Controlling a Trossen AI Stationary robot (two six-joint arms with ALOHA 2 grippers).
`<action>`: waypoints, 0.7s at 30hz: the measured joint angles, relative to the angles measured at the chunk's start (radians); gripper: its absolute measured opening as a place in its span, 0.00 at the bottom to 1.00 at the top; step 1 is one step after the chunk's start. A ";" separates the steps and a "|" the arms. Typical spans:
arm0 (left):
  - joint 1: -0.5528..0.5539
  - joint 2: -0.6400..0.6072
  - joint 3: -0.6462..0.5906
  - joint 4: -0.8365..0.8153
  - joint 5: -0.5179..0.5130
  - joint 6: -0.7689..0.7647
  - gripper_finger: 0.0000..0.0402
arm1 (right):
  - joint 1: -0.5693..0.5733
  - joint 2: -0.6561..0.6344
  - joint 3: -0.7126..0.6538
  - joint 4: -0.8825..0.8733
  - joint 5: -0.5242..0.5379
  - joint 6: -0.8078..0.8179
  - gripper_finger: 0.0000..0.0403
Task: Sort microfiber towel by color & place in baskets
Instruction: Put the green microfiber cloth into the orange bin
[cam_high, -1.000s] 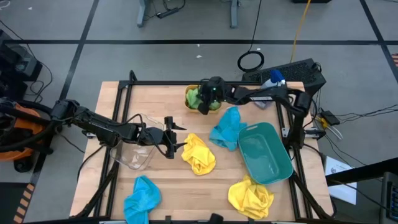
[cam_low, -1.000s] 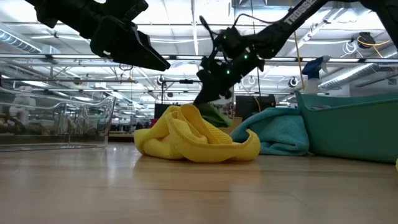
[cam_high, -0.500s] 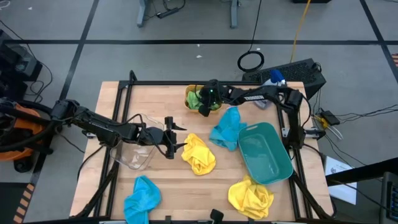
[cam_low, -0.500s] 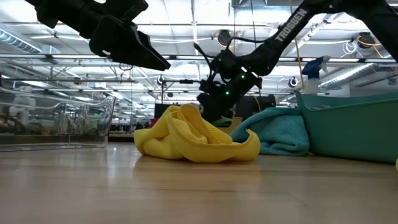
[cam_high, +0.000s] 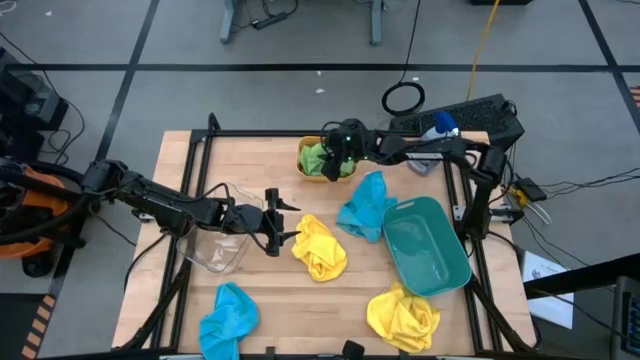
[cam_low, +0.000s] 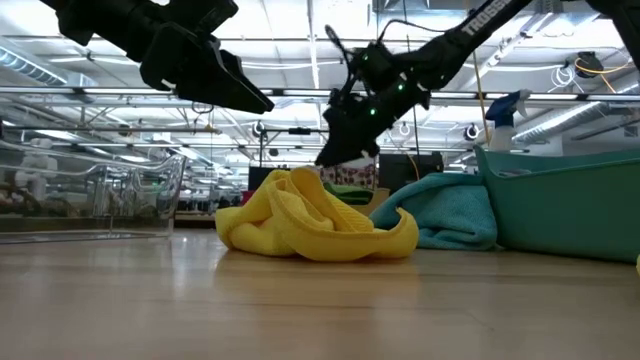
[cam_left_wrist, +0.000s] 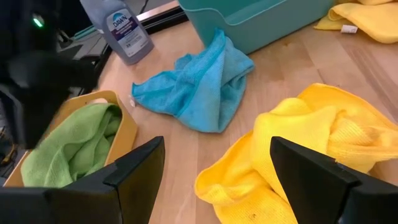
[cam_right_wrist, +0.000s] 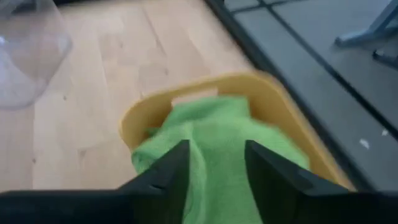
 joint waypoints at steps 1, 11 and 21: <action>0.000 0.000 0.000 0.000 0.000 0.000 0.74 | 0.000 -0.013 0.000 0.001 0.000 -0.006 0.42; 0.000 0.000 0.000 0.003 0.000 0.000 0.74 | -0.010 0.076 0.001 0.025 0.045 -0.013 0.36; 0.000 0.000 0.000 0.004 0.008 -0.019 0.74 | -0.007 0.172 0.000 0.065 0.044 0.019 0.04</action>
